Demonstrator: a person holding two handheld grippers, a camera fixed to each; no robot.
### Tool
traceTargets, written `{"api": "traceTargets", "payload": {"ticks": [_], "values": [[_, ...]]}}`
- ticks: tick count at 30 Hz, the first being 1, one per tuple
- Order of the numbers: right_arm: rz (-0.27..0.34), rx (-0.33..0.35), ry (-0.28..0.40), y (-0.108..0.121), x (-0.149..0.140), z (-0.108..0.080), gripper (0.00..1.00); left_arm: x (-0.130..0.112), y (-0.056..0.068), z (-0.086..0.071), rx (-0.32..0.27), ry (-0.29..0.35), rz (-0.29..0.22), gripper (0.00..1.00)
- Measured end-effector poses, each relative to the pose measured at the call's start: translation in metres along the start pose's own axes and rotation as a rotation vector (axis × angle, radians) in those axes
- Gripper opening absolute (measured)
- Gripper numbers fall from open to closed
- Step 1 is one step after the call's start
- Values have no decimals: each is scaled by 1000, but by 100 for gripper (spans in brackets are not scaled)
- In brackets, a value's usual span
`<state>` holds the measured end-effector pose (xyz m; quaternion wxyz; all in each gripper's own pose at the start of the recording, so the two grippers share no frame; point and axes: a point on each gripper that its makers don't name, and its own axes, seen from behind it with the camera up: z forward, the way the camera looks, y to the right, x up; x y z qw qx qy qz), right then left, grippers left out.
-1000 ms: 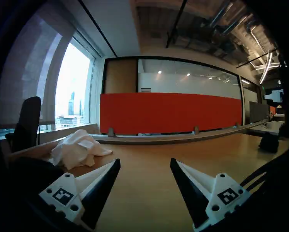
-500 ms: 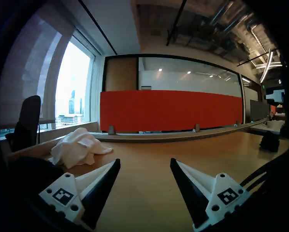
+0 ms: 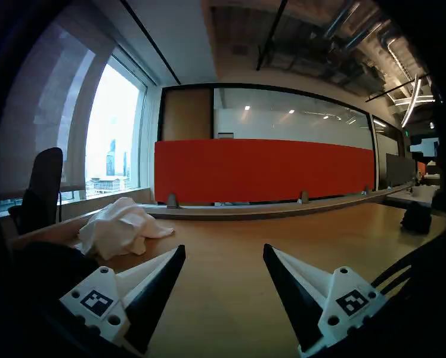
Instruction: Fold towel
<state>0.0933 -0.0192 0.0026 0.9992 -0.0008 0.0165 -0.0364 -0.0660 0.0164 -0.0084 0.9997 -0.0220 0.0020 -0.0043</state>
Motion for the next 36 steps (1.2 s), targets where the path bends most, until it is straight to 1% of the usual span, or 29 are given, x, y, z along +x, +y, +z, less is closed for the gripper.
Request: {"api": "traceTargets", "payload": {"ticks": [6,15,21,30,36], "values": [[-12,8,9,3,-12,3,100,0,0,0,0,0,0,97],[36,44,-2,-2,-46,0,100,0,1,0,0,0,0,97],[33,43,-14,-3,-73,-2,100,0,1,0,0,0,0,97],[42,12,-44,14,-112,-3,100,0,1,0,0,0,0,97],[38,21,-47,12,-126,-5,100,0,1,0,0,0,0,97]]}}
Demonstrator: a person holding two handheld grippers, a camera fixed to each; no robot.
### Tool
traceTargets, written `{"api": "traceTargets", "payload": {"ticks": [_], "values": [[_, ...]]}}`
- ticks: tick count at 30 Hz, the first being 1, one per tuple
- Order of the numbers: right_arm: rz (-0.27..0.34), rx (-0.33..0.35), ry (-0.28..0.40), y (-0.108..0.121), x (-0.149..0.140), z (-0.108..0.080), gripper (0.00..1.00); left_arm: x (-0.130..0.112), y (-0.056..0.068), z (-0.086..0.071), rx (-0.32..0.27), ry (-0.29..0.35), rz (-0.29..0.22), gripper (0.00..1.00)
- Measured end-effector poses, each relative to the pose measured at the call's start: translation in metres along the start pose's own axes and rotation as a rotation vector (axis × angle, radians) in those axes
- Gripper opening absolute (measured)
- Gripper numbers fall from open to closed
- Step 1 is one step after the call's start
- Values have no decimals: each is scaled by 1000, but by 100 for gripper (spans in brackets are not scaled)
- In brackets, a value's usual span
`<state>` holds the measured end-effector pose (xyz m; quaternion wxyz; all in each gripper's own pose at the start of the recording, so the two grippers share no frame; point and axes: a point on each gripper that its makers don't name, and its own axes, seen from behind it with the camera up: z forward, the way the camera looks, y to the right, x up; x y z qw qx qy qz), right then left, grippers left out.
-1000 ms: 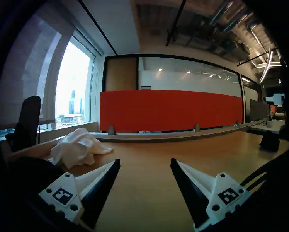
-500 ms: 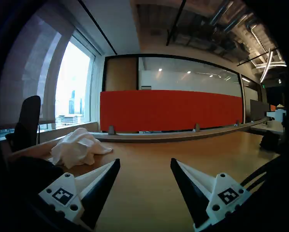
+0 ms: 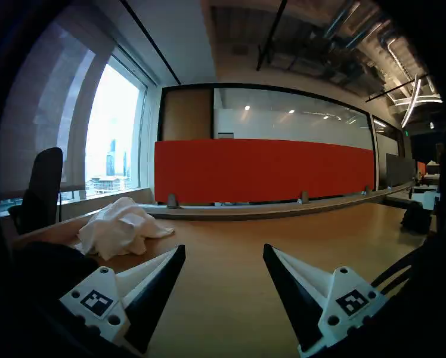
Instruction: Fold towel
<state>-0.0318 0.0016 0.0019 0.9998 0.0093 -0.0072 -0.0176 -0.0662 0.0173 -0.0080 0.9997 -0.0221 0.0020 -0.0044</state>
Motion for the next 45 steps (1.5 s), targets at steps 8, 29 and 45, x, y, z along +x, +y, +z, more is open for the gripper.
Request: {"api": "traceTargets", "payload": {"ticks": [8,29,45], "values": [[14,3,-7,-2,-10,1,100,0,0,0,0,0,0,97],[23,-4,0,-4,-19,6,100,0,1,0,0,0,0,97],[25,3,12,-6,-15,0,100,-1,1,0,0,0,0,97]]}}
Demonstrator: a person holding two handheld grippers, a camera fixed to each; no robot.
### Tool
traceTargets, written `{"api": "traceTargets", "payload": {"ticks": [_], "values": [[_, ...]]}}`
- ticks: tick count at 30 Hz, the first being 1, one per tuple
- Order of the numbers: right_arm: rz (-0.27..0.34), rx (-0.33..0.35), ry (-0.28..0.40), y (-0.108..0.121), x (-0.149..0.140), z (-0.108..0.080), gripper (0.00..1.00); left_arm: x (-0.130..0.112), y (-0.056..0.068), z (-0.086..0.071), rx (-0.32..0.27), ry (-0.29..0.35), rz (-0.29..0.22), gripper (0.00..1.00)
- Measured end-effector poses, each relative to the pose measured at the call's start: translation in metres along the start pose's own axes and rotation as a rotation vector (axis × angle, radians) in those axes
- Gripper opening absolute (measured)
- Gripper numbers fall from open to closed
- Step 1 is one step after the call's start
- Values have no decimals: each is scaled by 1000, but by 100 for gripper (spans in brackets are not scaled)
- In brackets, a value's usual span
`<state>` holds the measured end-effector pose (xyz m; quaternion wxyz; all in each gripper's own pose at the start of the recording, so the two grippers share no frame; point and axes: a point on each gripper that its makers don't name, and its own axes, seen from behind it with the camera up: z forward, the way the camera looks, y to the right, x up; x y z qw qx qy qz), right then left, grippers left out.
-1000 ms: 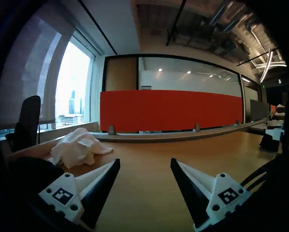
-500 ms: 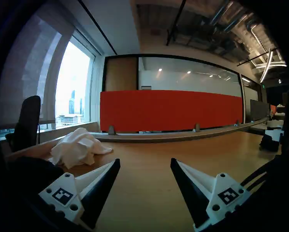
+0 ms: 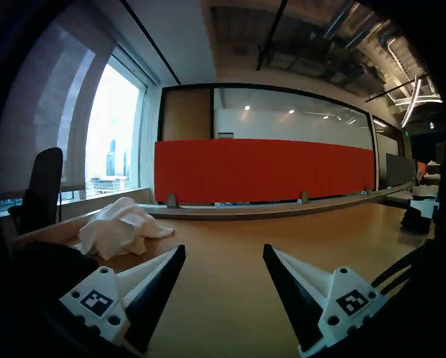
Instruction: Fold towel
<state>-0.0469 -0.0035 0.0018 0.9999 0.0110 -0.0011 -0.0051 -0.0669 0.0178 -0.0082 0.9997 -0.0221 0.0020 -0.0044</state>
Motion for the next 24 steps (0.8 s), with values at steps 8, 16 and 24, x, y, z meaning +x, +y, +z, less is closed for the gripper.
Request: {"api": "traceTargets", "payload": {"ticks": [8,16,24], "values": [[0,2,0,0,0,-1,100,1,-1,0,0,0,0,97],[1,6,0,-1,0,-2,100,1,0,0,0,0,0,97],[1,6,0,-2,1,-2,100,1,-1,0,0,0,0,97]]}}
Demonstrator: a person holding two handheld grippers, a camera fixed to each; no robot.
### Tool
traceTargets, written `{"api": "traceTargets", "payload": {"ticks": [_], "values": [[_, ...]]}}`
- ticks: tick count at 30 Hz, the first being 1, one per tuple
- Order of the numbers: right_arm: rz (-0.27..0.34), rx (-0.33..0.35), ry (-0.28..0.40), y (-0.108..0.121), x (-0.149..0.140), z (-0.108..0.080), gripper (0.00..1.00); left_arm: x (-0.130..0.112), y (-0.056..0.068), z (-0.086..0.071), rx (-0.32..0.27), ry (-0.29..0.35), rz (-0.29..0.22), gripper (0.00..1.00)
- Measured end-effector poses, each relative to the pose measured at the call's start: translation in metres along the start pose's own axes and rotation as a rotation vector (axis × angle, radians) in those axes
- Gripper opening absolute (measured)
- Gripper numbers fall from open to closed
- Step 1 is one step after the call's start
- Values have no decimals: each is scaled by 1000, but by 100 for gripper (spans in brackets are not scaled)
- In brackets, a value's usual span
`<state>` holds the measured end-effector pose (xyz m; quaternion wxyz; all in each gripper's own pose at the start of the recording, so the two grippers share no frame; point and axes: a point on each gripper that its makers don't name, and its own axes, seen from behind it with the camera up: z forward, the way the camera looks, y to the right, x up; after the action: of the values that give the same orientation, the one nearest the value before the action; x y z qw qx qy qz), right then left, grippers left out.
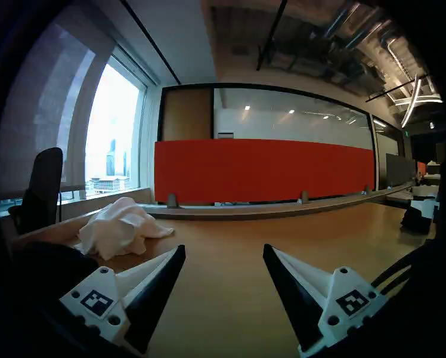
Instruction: Fold towel
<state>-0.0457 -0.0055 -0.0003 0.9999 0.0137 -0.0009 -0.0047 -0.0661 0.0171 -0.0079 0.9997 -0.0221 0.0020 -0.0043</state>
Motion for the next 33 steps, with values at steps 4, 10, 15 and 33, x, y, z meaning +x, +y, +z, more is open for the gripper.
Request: {"api": "traceTargets", "payload": {"ticks": [4,10,15,33], "values": [[0,0,0,0,0,0,100,0,0,0,0,0,0,97],[0,0,0,0,0,0,100,1,0,-1,0,0,0,97],[0,0,0,1,-1,0,100,2,0,-1,0,-1,0,97],[0,0,0,1,0,1,100,4,-1,-1,0,-1,0,97]]}}
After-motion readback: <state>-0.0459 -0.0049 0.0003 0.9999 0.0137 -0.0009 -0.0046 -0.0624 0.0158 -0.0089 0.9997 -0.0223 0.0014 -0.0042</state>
